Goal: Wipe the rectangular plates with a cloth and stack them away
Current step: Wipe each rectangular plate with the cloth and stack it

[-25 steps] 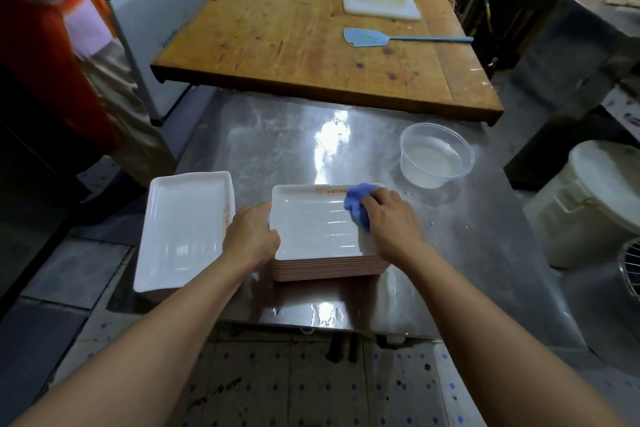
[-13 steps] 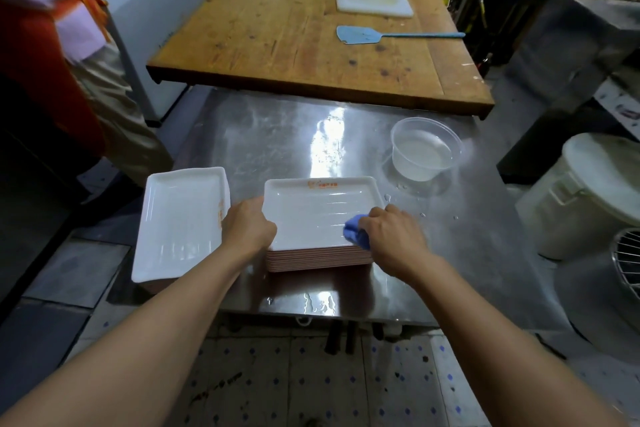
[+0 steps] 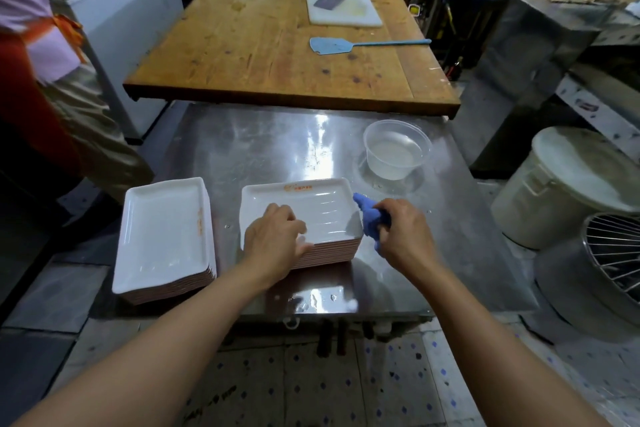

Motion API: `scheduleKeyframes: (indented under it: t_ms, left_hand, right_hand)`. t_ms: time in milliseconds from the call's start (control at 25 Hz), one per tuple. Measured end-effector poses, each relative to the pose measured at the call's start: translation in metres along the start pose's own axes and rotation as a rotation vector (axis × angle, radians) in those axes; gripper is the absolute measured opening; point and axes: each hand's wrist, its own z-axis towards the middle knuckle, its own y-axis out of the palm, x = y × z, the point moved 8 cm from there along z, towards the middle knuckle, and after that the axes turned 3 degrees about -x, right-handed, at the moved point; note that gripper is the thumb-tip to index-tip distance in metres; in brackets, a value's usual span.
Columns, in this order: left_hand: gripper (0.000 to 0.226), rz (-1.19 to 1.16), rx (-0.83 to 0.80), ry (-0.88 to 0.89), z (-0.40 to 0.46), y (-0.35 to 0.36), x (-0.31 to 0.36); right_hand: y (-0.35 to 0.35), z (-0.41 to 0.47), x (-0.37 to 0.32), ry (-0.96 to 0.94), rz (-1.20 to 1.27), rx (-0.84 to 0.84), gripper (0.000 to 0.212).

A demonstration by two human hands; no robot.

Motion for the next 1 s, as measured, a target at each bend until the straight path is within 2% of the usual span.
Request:
scheduleKeyframes:
  t_ms: [120, 240, 360, 520, 640, 800, 1000]
  left_hand:
    - [0.016, 0.124, -0.030, 0.058, 0.005, 0.008, 0.018]
    - [0.015, 0.118, -0.021, 0.046, 0.006, 0.008, 0.017]
    - [0.004, 0.043, 0.098, 0.097, -0.002, -0.011, 0.020]
    - [0.019, 0.058, 0.241, 0.172, -0.012, -0.036, 0.030]
    - [0.017, 0.092, 0.292, 0.178, -0.014, -0.051, 0.033]
    - [0.009, -0.080, 0.371, 0.069, -0.011, -0.087, 0.028]
    - [0.009, -0.513, 0.434, -0.066, -0.017, -0.134, 0.007]
  right_hand:
    - [0.002, -0.002, 0.015, 0.065, 0.044, -0.014, 0.020]
    - [0.004, -0.008, 0.030, 0.139, 0.092, -0.011, 0.022]
    - [-0.002, -0.013, 0.038, 0.184, 0.125, 0.052, 0.022]
    - [-0.007, -0.018, 0.036, 0.192, 0.158, 0.090, 0.020]
    - [-0.012, -0.024, 0.030, 0.185, 0.181, 0.120, 0.019]
    - [-0.032, -0.028, 0.011, 0.128, 0.236, 0.200, 0.021]
    - [-0.075, -0.031, -0.052, -0.067, 0.307, 0.378, 0.024]
